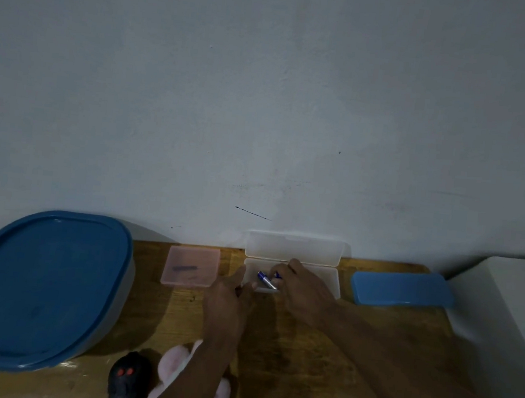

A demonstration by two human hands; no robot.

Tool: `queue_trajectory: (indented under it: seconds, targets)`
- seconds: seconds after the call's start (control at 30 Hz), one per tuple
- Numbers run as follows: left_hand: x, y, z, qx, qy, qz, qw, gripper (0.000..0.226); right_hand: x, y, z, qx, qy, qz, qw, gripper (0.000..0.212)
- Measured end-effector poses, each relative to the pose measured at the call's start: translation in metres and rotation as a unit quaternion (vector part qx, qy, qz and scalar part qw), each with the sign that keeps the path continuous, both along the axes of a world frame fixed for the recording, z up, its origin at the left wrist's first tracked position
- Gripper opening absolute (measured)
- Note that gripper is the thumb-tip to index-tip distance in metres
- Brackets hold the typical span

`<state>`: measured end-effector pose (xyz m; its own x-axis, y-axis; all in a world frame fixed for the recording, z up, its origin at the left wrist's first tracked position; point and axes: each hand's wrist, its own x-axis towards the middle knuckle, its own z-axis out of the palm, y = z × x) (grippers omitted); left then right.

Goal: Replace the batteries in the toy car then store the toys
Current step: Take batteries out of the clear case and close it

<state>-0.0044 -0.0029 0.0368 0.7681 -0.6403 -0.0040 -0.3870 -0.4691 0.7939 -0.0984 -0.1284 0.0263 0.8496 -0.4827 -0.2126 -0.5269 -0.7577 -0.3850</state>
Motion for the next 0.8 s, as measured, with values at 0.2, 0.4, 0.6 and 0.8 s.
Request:
queue_trajectory:
  seconds: [0.2, 0.4, 0.6, 0.8]
  targets:
    - [0.005, -0.001, -0.008, 0.006, 0.011, 0.013, 1.000, 0.029, 0.008, 0.014, -0.003, 0.000, -0.035, -0.037, 0.999, 0.028]
    - [0.008, 0.001, -0.006, -0.018, 0.024, 0.007, 1.000, 0.024, 0.023, 0.020, 0.002, 0.055, 0.020, -0.091, 0.994, 0.026]
    - [0.010, -0.001, -0.004, -0.014, 0.048, 0.017, 0.999, 0.030, 0.036, 0.028, 0.001, 0.069, 0.024, -0.138, 0.988, 0.028]
    - [0.009, 0.000, -0.001, -0.017, 0.059, 0.010, 0.998, 0.035, 0.039, 0.036, -0.002, 0.054, -0.028, -0.165, 0.984, 0.016]
